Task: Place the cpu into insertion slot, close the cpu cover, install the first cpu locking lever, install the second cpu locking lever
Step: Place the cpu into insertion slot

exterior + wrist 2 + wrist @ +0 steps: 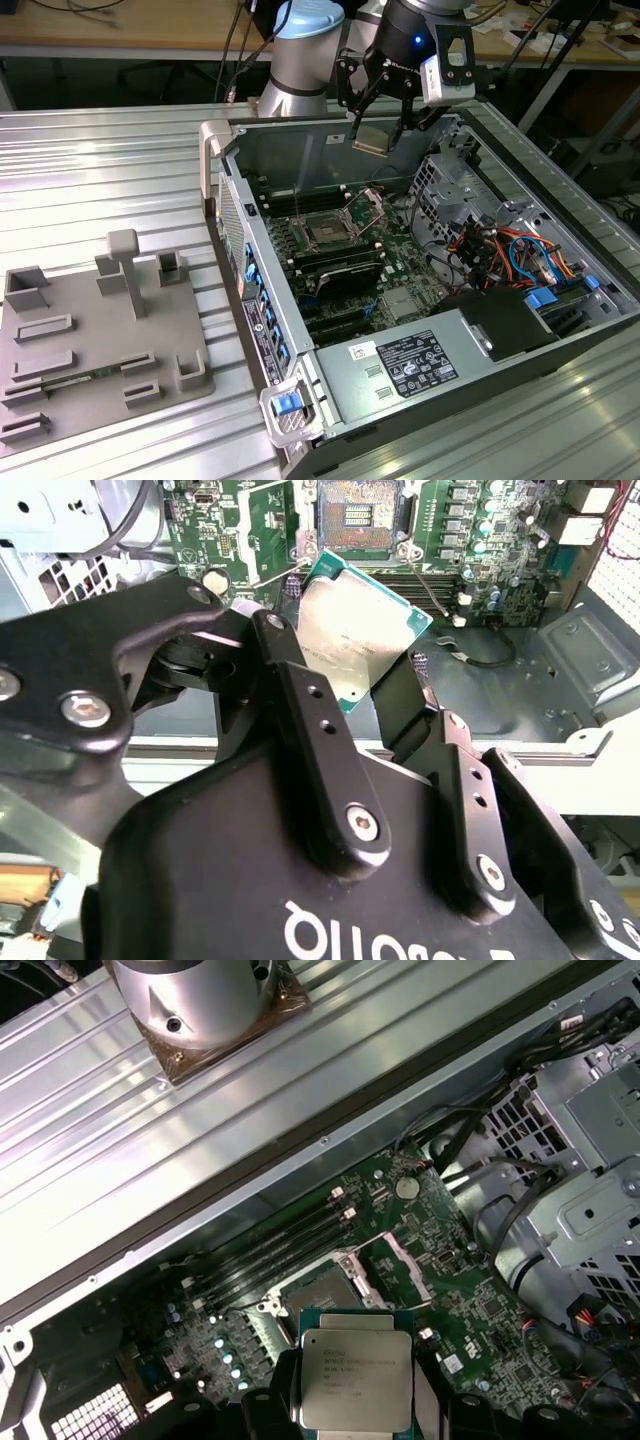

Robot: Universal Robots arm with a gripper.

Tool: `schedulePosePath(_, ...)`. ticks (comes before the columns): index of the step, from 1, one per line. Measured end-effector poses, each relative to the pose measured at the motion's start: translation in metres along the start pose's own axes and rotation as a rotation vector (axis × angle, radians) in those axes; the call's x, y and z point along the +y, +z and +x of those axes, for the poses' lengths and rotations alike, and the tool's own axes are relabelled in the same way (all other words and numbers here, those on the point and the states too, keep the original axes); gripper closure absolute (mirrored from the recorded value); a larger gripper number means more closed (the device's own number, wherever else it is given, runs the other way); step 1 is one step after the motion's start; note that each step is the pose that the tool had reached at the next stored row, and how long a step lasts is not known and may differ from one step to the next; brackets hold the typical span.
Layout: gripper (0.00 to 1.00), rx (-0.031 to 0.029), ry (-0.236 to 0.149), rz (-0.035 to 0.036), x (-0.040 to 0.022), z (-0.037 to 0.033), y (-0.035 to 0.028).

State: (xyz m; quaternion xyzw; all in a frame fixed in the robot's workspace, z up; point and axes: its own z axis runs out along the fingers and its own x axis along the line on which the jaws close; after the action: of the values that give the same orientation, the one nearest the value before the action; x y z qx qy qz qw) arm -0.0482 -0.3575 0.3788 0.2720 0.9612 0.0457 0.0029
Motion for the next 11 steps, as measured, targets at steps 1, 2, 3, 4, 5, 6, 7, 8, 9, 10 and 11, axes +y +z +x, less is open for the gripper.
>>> schedulePosePath(1, 0.46, -0.0008, 0.009, -0.0001, -0.0001, 0.0001, 0.0)
schedulePosePath(2, 0.46, -0.0014, 0.015, -0.0003, -0.0001, 0.0002, 0.0)
schedulePosePath(3, 0.46, -0.002, 0.023, -0.0004, -0.0002, 0.0003, 0.0)
schedulePosePath(4, 0.46, -0.0026, 0.03, -0.0005, -0.0002, 0.0004, 0.0)
schedulePosePath(5, 0.46, -0.0034, 0.039, -0.0007, -0.0003, 0.0005, 0.0)
schedulePosePath(6, 0.46, -0.004, 0.045, -0.0009, -0.0003, 0.0005, 0.0)
schedulePosePath(7, 0.46, -0.0051, 0.056, -0.0011, -0.0004, 0.0006, 0.0)
schedulePosePath(8, 0.46, -0.0055, 0.062, -0.0012, -0.0004, 0.0007, 0.0)
schedulePosePath(9, 0.46, -0.0059, 0.067, -0.0012, -0.0005, 0.0007, 0.0)
schedulePosePath(10, 0.46, -0.006, 0.068, -0.0013, -0.0005, 0.0007, 0.0)
schedulePosePath(11, 0.46, -0.0061, 0.068, -0.0013, -0.0005, 0.0007, 0.0)
